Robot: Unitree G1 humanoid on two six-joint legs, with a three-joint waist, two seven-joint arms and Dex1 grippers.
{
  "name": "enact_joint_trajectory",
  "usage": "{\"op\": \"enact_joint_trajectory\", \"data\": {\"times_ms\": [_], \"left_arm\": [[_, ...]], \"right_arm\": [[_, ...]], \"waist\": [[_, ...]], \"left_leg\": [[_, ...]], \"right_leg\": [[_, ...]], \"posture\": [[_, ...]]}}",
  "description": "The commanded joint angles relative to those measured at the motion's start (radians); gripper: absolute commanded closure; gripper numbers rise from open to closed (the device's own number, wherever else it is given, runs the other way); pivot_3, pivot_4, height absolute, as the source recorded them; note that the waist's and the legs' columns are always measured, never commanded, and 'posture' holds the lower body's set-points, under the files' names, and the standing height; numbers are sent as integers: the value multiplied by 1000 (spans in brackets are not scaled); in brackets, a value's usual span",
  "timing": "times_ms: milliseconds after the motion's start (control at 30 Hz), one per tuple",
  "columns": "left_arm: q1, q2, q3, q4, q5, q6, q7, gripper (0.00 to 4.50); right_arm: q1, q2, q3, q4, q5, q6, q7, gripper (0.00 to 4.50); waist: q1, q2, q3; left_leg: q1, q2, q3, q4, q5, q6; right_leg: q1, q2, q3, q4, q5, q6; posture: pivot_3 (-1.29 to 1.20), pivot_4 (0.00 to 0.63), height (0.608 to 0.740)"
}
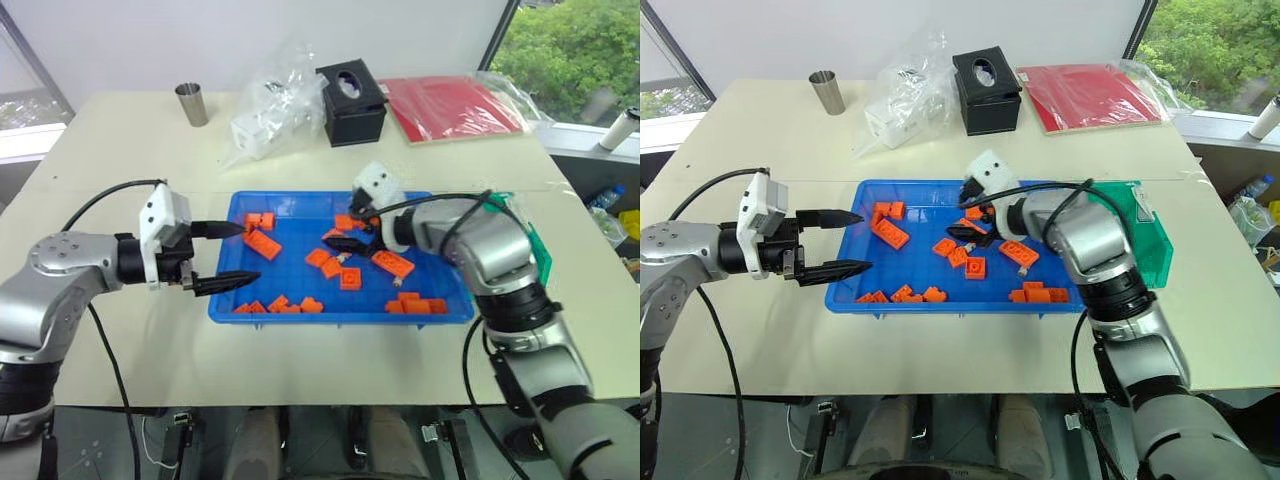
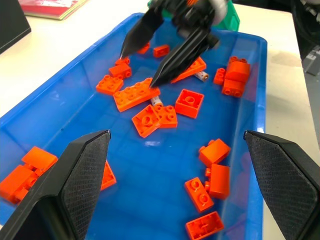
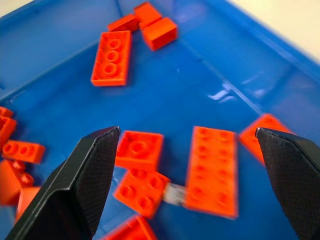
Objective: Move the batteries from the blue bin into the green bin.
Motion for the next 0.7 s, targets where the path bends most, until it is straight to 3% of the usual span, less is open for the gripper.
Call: {"op": "enact_joint_trajectory", "data": {"times_ms": [33,400,500,567,633,700], "left_arm": [[3,8,33,-37,-17,7,10,0],[14,6,40,-60,-30,18,21,0],[7,9,38,-52,-30,15,17,0],[3,9,35,-47,-29,12,15,0],[0,8,32,-44,-27,9,15,0],[-5,5,27,-42,-26,7,12,0]], "right_arm": [[3,10,5,31,-18,-26,-30,40],[39,25,34,159,-60,-121,-55,40],[46,27,29,159,-56,-133,-52,1293],[44,27,23,145,-53,-139,-47,2435],[38,24,23,129,-52,-143,-41,3292],[30,28,27,116,-52,-159,-35,3290]], "waist": [[0,0,0],[-17,0,0],[-18,0,0],[-18,0,0],[-17,0,0],[-17,0,0]], "left_leg": [[0,0,0,0,0,0],[1,0,0,-2,0,0],[1,1,0,-2,0,0],[1,1,0,-2,0,0],[1,1,0,-2,0,0],[1,1,0,-2,0,0]], "right_leg": [[0,0,0,0,0,0],[0,1,0,1,0,1],[0,1,0,1,0,1],[0,1,0,1,0,1],[0,1,0,1,0,1],[0,1,0,1,0,1]], "posture": [[0,150,736],[0,150,736],[0,150,736],[0,150,736],[0,150,736],[0,150,736]]}}
